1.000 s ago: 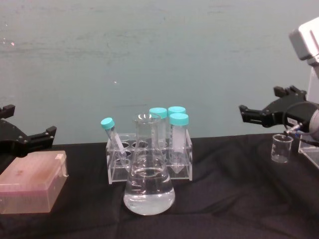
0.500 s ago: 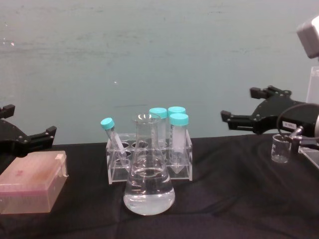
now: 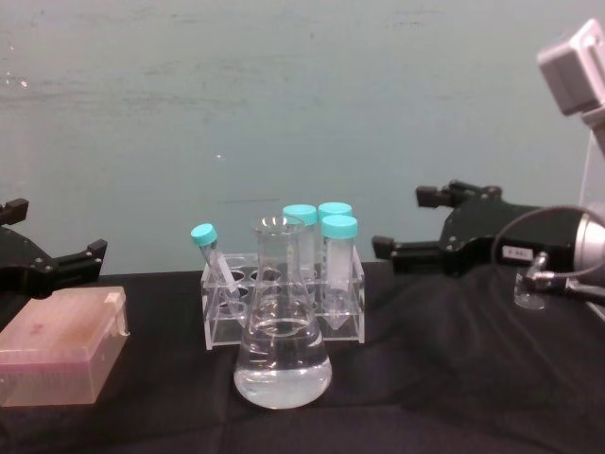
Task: Place the experimental apparatus aside using one hand.
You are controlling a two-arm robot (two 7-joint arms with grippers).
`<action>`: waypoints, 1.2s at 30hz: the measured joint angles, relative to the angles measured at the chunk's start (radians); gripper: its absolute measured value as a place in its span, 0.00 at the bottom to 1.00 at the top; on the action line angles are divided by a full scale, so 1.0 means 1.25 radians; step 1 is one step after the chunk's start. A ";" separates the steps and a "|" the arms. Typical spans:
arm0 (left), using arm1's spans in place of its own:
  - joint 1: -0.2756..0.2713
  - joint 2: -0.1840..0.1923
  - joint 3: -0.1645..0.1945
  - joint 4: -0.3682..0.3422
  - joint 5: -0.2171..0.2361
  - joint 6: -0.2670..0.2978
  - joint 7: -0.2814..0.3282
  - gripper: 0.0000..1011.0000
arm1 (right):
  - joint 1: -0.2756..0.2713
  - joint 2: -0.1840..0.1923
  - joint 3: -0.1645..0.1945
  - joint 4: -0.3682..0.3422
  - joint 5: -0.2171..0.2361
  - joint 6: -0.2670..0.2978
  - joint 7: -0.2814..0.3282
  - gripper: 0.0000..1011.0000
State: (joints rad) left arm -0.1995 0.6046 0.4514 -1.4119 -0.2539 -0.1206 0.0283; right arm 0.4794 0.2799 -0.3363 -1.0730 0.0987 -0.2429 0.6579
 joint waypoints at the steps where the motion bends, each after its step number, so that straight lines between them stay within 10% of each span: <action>1: 0.000 0.000 0.000 0.000 0.000 0.000 0.000 0.99 | 0.007 -0.003 -0.007 0.012 0.007 0.001 0.013 0.99; 36: 0.000 0.000 0.000 0.000 0.000 0.000 0.000 0.99 | 0.066 -0.015 -0.111 0.070 0.068 -0.059 0.089 0.99</action>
State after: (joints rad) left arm -0.1995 0.6047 0.4514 -1.4120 -0.2539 -0.1205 0.0283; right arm 0.5622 0.2614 -0.4755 -0.9858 0.1841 -0.3161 0.7697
